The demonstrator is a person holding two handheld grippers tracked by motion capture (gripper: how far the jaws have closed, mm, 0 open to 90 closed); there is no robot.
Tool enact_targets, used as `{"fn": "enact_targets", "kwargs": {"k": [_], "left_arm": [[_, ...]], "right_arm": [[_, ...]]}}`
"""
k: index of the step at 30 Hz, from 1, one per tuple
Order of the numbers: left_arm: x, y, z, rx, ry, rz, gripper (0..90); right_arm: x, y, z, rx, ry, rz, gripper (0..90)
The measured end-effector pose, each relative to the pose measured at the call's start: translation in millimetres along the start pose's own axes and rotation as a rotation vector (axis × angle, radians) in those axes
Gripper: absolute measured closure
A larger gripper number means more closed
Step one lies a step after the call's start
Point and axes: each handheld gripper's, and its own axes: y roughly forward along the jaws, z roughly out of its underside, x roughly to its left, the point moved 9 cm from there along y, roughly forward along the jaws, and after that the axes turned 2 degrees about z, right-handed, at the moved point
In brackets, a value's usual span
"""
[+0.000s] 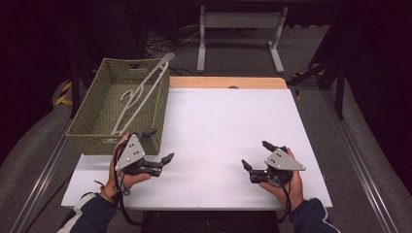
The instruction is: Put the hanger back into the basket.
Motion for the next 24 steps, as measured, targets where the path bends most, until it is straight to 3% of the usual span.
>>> {"fn": "enact_targets", "kwargs": {"k": [5,8,9,10,12,13,15,18,24], "left_arm": [[-3.1,1.3,11.3,0.024,-0.015,0.002,8.6],[-2.6,1.1,15.1,0.017,-0.025,-0.018,8.6],[-4.0,1.1,18.2,0.02,-0.049,-0.014,8.7],[-3.6,0.5,22.8,0.024,-0.045,-0.046,8.7],[-3.9,-1.2,25.1,0.03,-0.05,-0.039,8.7],[-5.3,-2.0,27.3,0.028,-0.073,-0.036,8.5],[-6.3,-4.9,30.3,0.041,-0.052,-0.043,7.8],[-8.3,-8.8,33.2,0.036,-0.078,-0.039,6.9],[-7.2,-9.7,39.3,0.055,-0.076,-0.046,6.2]], "right_arm": [[0.0,-3.1,3.1,0.003,0.002,-0.006,9.4],[0.5,-4.9,4.4,-0.005,0.004,-0.002,9.5],[0.9,-5.0,4.8,-0.006,0.003,-0.003,9.5],[1.3,-4.8,5.9,0.001,-0.004,-0.003,9.5],[1.5,-4.5,6.8,0.003,-0.006,0.0,9.5],[1.7,-4.2,7.7,0.004,-0.006,-0.004,9.4],[1.5,-4.0,8.7,0.009,-0.012,-0.004,9.4],[1.3,-3.7,10.1,0.014,-0.009,-0.009,9.3],[2.0,-5.0,8.3,0.002,-0.006,-0.004,9.3]]}}
